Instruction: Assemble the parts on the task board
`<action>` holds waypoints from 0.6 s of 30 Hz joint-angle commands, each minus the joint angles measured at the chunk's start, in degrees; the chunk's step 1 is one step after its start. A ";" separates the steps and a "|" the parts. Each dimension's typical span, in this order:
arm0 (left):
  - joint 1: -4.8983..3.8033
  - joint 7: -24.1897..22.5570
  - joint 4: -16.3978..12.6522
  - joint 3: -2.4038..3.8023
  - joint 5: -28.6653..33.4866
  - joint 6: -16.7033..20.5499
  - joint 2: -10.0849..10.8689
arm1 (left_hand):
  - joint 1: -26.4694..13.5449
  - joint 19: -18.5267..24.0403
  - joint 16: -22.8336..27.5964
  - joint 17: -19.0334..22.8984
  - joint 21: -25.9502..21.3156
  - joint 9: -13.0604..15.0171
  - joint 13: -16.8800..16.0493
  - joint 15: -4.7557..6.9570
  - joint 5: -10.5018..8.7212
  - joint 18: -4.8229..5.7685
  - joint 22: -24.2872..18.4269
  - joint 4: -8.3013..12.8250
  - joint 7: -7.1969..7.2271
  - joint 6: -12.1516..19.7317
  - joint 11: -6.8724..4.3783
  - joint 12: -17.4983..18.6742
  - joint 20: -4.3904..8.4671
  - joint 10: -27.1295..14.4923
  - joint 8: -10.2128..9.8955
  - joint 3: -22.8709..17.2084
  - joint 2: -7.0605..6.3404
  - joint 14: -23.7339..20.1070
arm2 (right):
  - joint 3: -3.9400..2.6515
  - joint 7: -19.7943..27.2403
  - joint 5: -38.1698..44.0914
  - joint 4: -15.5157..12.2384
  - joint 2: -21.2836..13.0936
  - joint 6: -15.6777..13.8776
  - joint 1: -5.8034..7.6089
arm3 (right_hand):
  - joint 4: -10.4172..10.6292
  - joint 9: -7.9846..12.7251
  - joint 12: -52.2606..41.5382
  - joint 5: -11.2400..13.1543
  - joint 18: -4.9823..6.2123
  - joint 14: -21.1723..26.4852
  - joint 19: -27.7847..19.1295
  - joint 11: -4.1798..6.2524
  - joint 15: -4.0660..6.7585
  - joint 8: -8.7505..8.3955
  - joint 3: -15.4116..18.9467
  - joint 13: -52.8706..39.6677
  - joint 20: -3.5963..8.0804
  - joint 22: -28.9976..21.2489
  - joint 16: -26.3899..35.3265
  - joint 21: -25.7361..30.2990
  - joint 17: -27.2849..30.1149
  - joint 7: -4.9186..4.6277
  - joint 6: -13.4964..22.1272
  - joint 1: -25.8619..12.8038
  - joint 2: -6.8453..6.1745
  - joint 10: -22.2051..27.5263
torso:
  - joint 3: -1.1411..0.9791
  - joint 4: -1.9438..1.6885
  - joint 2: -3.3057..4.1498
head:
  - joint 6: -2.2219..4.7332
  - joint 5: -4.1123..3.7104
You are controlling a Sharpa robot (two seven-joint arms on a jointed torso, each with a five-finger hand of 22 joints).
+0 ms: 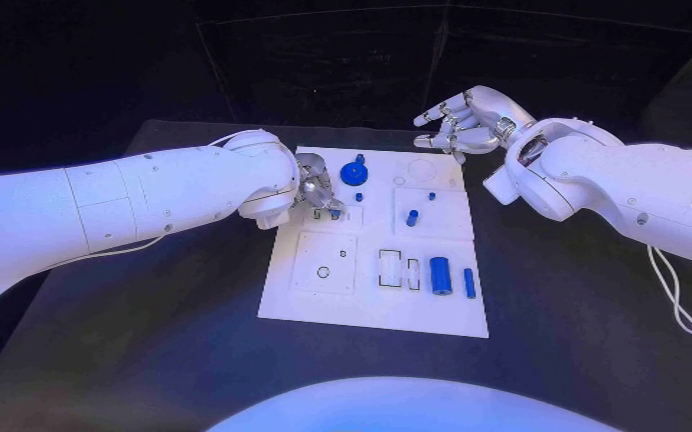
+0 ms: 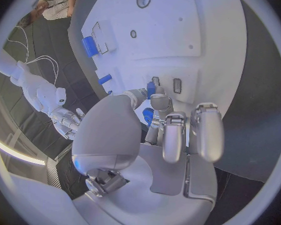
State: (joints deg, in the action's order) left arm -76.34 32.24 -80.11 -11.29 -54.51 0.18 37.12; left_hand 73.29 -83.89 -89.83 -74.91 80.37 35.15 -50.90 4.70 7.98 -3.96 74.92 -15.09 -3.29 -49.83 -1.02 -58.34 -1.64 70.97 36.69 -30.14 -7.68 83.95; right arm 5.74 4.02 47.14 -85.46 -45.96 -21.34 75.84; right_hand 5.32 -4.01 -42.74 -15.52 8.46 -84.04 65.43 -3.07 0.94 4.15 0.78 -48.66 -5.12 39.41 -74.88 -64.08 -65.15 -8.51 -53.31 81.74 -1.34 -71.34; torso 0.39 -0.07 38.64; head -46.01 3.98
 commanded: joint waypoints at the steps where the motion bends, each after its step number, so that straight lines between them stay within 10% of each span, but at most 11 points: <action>1: -0.03 0.87 -0.23 0.02 -1.80 -1.97 0.10 | 0.31 -0.20 -0.17 -15.09 -0.32 0.08 -0.21 -0.10 0.15 0.59 0.15 8.59 0.09 0.40 -0.08 -0.32 -0.05 0.46 0.28 -8.87 0.30 6.05 | -0.04 0.12 0.23 -0.07 0.02 0.38 0.13 | 0.03 0.08 0.32 -0.24 0.42 -1.13 0.12 -0.02 0.35 -0.20 0.34 -0.04 0.16 -0.05 0.20 0.28 0.03 -0.01 0.46 0.46 0.11 -0.18 | 0.03 0.02 -0.01 | -0.05 0.01; 18: -0.01 1.48 -0.09 0.02 -2.71 -3.57 0.34 | 0.11 -0.26 -0.17 -15.09 -0.25 0.20 -0.39 -0.08 0.14 0.62 0.30 8.97 0.13 0.32 -0.11 -0.53 -0.04 0.65 0.45 -9.19 0.14 6.05 | -0.04 0.16 0.39 0.00 0.15 0.48 0.12 | 0.03 0.08 0.32 -0.24 0.42 -1.13 0.12 -0.02 0.35 -0.20 0.34 -0.04 0.16 -0.05 0.20 0.28 0.03 -0.01 0.46 0.46 0.11 -0.18 | 0.01 0.03 0.01 | -0.17 0.07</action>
State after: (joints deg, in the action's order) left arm -76.34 32.97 -80.27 -11.23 -56.22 -2.02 37.40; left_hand 73.02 -83.89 -89.83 -74.91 80.37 35.24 -51.26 4.70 7.75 -3.96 74.91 -14.61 -3.39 -49.76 -1.23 -58.59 -1.65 71.20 36.88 -30.61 -7.58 83.95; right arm 5.74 3.98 47.30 -85.40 -45.86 -21.22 75.84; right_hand 5.33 -4.01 -42.74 -15.52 8.46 -84.04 65.43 -3.07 0.94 4.15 0.78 -48.66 -5.12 39.42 -74.88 -64.08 -65.15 -8.51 -53.31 81.74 -1.34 -71.35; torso 0.41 -0.07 38.64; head -46.13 4.04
